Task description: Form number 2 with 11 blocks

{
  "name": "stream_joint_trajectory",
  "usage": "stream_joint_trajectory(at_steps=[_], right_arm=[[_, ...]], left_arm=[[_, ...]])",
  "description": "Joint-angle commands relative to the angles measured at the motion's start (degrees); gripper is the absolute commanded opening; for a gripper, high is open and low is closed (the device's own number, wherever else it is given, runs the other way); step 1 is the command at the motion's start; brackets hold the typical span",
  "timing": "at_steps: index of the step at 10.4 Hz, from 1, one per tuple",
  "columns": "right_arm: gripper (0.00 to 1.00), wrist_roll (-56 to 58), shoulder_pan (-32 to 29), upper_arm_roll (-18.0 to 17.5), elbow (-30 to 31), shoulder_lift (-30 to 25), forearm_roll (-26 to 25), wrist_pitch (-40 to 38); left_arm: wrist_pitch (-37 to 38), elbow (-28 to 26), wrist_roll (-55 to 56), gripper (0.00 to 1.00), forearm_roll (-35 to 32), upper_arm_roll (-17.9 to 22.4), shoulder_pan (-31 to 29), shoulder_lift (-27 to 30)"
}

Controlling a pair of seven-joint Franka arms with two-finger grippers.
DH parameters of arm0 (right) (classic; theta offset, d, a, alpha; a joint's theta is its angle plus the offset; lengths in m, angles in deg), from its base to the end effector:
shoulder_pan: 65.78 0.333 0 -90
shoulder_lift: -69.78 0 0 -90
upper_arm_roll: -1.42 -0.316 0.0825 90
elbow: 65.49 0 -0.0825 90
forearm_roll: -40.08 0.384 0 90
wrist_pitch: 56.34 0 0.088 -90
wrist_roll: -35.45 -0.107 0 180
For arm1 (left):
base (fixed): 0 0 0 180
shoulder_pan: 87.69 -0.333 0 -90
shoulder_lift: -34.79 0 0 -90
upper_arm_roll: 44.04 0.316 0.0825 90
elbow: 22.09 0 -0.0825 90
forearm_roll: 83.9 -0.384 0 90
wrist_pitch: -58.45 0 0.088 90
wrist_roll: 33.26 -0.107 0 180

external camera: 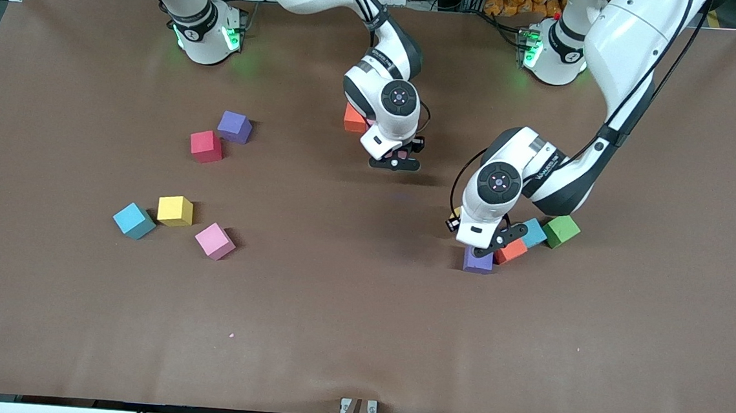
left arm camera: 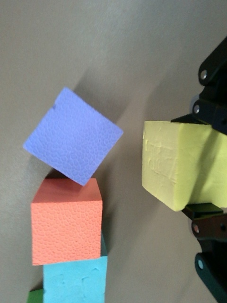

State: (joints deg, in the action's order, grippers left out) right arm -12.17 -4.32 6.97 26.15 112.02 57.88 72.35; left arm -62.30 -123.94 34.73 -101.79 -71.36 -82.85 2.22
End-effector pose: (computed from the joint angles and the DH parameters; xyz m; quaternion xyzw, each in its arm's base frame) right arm 0.3709 0.5779 0.1926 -0.9955 0.0190 0.0913 0.0194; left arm 0.5592 -0.3079 0.2540 -0.9675 -0.2398 0.0516 0.0609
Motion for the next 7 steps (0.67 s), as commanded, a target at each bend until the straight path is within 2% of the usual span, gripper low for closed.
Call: stream_joint_trajectory(at_steps=[1, 5, 6, 7], right_arm=[[0.33, -0.98, 0.85, 0.52, -0.41, 0.3, 0.39, -0.55], [0.36, -1.77, 1.2, 0.52, -0.24, 0.3, 0.39, -1.25], [0.42, -1.77, 1.2, 0.52, -0.32, 0.3, 0.39, -1.25], [0.83, -1.69, 1.2, 0.52, -0.33, 0.3, 0.22, -1.25]], left_arm=[[1.75, 1.74, -1.2, 0.53, -1.36, -1.76, 0.7, 0.23], [1.75, 1.83, -5.24, 0.53, -1.36, -1.77, 1.84, 0.14], [1.93, 1.83, -5.24, 0.52, -1.36, -1.86, 1.84, 0.22], [3.76, 1.83, -5.24, 0.52, -1.36, -1.86, 2.1, 0.49]])
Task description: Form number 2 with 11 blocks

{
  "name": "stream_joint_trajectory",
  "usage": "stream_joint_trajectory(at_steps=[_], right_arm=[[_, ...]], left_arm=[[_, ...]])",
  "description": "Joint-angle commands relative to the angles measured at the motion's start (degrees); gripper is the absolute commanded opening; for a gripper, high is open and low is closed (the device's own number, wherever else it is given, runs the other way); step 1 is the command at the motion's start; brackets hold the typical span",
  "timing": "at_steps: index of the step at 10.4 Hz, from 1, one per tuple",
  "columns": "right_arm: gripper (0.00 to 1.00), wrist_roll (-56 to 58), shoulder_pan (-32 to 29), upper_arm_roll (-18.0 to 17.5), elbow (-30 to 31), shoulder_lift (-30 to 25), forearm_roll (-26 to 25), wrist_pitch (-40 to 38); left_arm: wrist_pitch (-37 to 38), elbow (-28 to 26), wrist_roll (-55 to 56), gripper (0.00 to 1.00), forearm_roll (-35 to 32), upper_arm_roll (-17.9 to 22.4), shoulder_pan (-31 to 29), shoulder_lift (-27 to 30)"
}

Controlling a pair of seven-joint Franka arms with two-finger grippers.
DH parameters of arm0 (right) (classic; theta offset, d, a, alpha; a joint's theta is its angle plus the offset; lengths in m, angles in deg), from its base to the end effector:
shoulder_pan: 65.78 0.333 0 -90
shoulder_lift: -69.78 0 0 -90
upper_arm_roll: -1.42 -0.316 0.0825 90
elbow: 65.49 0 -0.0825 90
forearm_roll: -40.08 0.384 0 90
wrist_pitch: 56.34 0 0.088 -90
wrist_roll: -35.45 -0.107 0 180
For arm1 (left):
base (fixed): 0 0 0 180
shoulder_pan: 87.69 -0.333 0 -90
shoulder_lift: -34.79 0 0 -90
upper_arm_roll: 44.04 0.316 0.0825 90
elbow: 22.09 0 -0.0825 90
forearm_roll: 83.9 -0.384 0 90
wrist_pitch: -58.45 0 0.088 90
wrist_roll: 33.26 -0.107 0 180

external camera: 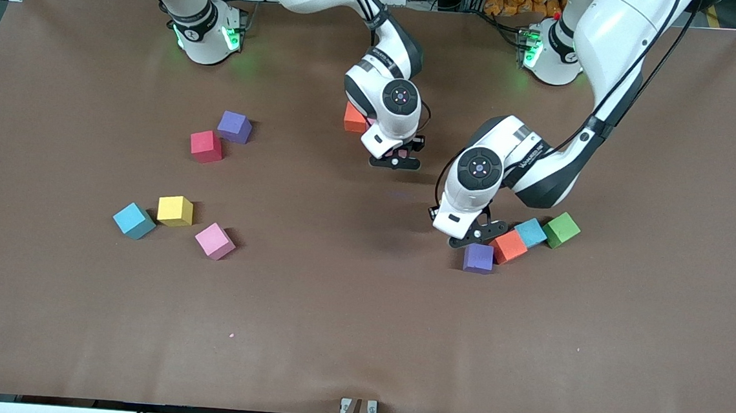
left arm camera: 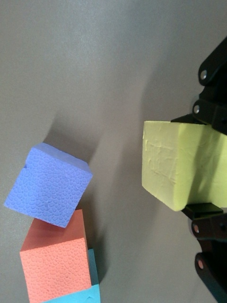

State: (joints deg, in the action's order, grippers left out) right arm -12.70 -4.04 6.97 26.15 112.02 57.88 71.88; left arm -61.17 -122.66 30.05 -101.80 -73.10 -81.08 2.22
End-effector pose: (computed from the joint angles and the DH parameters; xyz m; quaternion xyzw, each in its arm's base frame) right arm 0.3673 0.5791 0.1920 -0.9952 0.0208 0.0942 0.0157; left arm 0.5462 -0.3402 0.2659 -0.9818 -0.1747 0.0527 0.0531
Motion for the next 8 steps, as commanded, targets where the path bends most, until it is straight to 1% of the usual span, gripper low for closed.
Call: stream_joint_trajectory(at_steps=[1, 5, 6, 8], right_arm=[[1.0, -1.08, 1.01, 0.52, -0.32, 0.22, -0.05, -0.78], [1.0, -1.16, 0.66, 0.78, -0.32, -0.83, -0.14, -1.04], [1.0, -1.16, 0.4, 1.04, -0.5, -1.62, -0.14, -2.87], [1.0, -1.16, 0.14, 2.62, -0.41, -3.47, -0.14, -5.52]], left_arm=[[3.77, 0.56, -0.65, 0.52, -1.35, -0.12, 0.68, 0.67], [4.05, 0.56, -0.74, 0.51, -1.44, -0.12, 1.12, 0.41], [4.13, 0.56, -0.65, 0.51, -1.53, -0.12, 2.16, 0.4], [4.13, 0.56, -0.74, 0.51, -1.53, -0.12, 2.44, 0.4]])
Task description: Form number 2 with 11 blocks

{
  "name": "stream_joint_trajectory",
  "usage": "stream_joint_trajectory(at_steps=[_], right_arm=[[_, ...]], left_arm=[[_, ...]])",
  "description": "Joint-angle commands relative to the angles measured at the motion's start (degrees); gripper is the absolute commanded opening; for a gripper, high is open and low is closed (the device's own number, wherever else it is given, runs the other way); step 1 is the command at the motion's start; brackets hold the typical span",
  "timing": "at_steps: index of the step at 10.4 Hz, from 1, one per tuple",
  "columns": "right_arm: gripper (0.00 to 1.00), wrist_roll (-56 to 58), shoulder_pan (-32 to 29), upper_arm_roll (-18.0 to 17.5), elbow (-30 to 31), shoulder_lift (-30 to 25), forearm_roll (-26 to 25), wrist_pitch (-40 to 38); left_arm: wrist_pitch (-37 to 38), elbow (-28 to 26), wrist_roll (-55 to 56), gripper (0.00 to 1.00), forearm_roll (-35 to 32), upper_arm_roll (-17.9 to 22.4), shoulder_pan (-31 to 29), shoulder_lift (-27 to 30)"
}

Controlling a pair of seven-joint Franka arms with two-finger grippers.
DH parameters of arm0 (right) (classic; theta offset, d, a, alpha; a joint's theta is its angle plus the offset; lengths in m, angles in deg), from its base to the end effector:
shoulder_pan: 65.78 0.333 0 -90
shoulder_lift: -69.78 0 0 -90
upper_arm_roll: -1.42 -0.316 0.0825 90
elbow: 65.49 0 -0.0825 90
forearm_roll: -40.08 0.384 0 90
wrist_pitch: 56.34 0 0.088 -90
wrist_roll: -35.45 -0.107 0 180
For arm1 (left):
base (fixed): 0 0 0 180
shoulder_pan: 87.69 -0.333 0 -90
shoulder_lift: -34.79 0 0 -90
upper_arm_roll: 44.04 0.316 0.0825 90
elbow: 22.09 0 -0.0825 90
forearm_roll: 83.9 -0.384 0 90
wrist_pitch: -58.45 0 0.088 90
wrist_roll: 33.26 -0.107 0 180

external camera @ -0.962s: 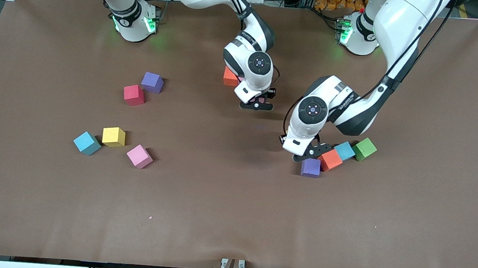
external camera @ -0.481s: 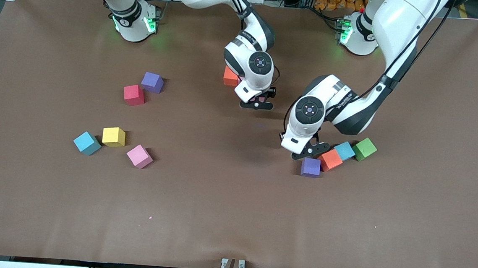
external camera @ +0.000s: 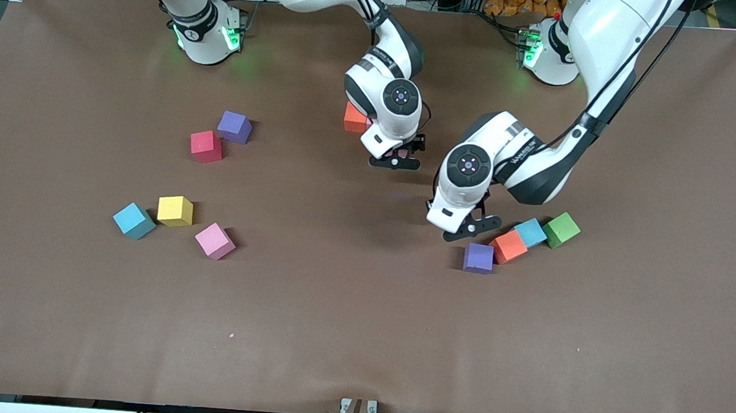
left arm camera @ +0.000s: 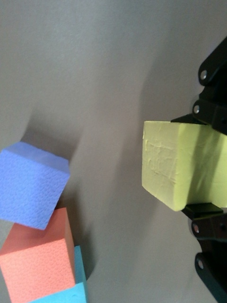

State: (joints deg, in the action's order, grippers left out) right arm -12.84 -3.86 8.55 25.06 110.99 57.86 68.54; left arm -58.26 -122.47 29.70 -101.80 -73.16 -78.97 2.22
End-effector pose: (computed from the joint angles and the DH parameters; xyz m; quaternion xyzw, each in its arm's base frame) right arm 0.3781 0.5746 0.2089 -0.9949 0.0263 0.0967 0.0070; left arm 0.5296 -0.3565 0.2639 -0.9833 -0.1530 0.0656 0.0731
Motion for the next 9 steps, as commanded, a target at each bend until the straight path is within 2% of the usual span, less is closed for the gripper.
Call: stream_joint_trajectory(at_steps=[1, 3, 4, 5, 7, 9], right_arm=[[1.0, -0.93, -0.05, 1.57, 0.76, -2.97, -0.11, -2.7], [1.0, 0.03, -0.14, 4.46, 0.94, -4.02, -0.2, -4.98], [1.0, 2.91, -0.14, 6.57, 2.51, -5.51, -0.2, -6.13], [1.0, 7.46, -0.14, 8.94, 6.7, -8.04, -0.2, -5.96], [1.0, 13.72, -0.84, 15.26, 10.51, -12.62, -0.12, -7.7], [1.0, 23.46, -4.95, 20.97, 10.96, -14.13, -0.2, -12.27]], left_arm=[[1.22, 0.37, -0.38, 0.51, -1.44, -0.14, 0.42, 0.41], [1.57, 0.37, -0.3, 0.51, -1.44, -0.14, 1.2, 0.49], [1.57, 0.37, -0.38, 0.51, -1.44, -1.28, 1.38, 0.23], [1.49, 0.37, -0.65, 0.51, -1.44, -1.37, 3.73, -0.12], [1.31, 0.45, -0.82, 0.51, -3.18, -1.46, 6.47, -1.43], [0.87, 0.37, -0.82, 0.52, -5.82, -1.9, 7.8, -2.49]])
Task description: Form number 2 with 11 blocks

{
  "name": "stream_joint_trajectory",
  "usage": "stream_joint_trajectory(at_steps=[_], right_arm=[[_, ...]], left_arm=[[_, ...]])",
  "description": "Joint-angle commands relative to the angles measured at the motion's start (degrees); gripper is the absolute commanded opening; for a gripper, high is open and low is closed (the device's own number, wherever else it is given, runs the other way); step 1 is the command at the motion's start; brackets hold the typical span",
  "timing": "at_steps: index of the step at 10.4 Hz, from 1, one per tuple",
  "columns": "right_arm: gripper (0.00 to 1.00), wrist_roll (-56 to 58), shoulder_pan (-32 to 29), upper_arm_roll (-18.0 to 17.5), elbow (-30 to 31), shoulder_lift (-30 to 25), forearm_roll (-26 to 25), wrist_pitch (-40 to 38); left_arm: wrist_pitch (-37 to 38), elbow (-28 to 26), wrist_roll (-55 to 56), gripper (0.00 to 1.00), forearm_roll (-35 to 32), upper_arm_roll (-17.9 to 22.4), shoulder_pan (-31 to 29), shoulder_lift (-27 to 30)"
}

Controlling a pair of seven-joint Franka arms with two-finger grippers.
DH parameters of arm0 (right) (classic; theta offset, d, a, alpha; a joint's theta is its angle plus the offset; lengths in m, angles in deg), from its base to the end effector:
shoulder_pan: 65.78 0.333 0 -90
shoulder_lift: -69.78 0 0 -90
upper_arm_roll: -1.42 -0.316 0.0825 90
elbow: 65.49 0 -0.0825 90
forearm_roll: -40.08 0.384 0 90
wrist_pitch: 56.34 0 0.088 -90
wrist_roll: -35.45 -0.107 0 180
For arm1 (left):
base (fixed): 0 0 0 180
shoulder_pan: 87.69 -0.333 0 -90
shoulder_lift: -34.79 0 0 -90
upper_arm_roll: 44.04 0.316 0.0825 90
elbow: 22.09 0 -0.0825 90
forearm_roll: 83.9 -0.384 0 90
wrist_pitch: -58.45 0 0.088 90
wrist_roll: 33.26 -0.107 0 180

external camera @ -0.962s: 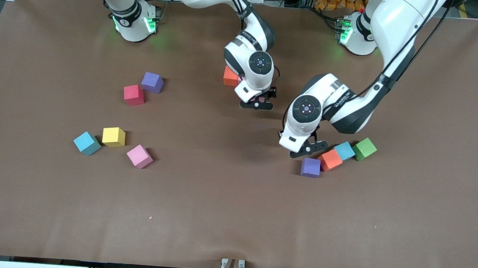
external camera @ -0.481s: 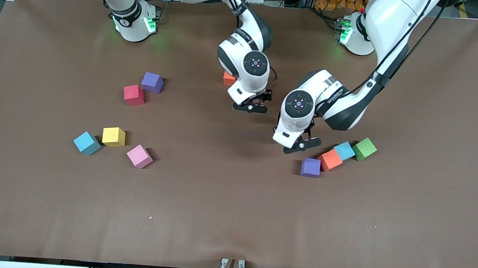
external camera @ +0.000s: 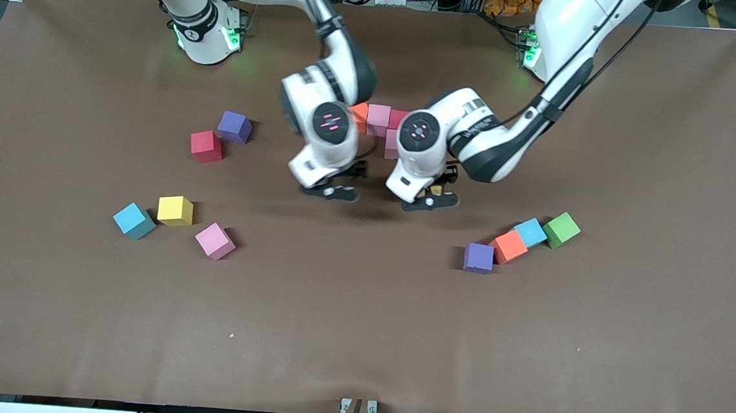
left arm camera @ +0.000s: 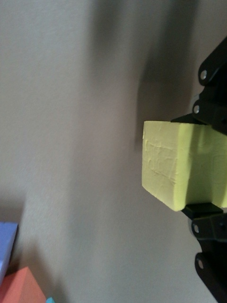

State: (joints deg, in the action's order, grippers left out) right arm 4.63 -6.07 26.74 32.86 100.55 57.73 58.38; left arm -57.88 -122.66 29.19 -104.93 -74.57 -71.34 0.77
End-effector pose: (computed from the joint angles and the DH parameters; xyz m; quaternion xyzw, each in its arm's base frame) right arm 0.5065 0.4002 0.2857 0.9949 -0.0304 -0.0901 0.0335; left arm 0.4677 -0.4310 0.2514 -0.9926 -0.0561 0.0573 0.0917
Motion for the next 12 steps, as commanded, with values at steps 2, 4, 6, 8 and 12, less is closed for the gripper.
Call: stream_joint_trajectory(at_steps=[2, 4, 6, 8, 12], right_arm=[[1.0, 15.65, -7.66, 8.76, 3.95, -3.53, 0.01, -2.13], [1.0, 26.28, -16.7, 9.05, 3.78, -3.17, 0.01, -1.78], [1.0, 37.0, -24.27, 8.96, 2.99, -2.82, 0.36, -0.73], [1.0, 41.87, -28.32, 8.87, 2.2, -1.77, 0.36, 1.2], [1.0, 51.55, -30.02, 8.52, 4.99, -1.06, 0.71, 3.13]], left_arm=[[-0.64, 0.64, -0.4, 0.52, -5.24, -0.76, 2.53, -2.71], [-3.79, 0.64, -0.31, 0.52, -6.75, -0.76, 4.38, -4.47], [-5.65, 0.64, -0.4, 0.51, -6.75, -0.67, 5.0, -5.7], [-6.88, 0.64, -3.54, 0.5, -6.4, -0.76, 5.35, -5.97], [-7.06, 0.64, -7.08, 0.5, -3.78, -1.11, 5.35, -6.41]])
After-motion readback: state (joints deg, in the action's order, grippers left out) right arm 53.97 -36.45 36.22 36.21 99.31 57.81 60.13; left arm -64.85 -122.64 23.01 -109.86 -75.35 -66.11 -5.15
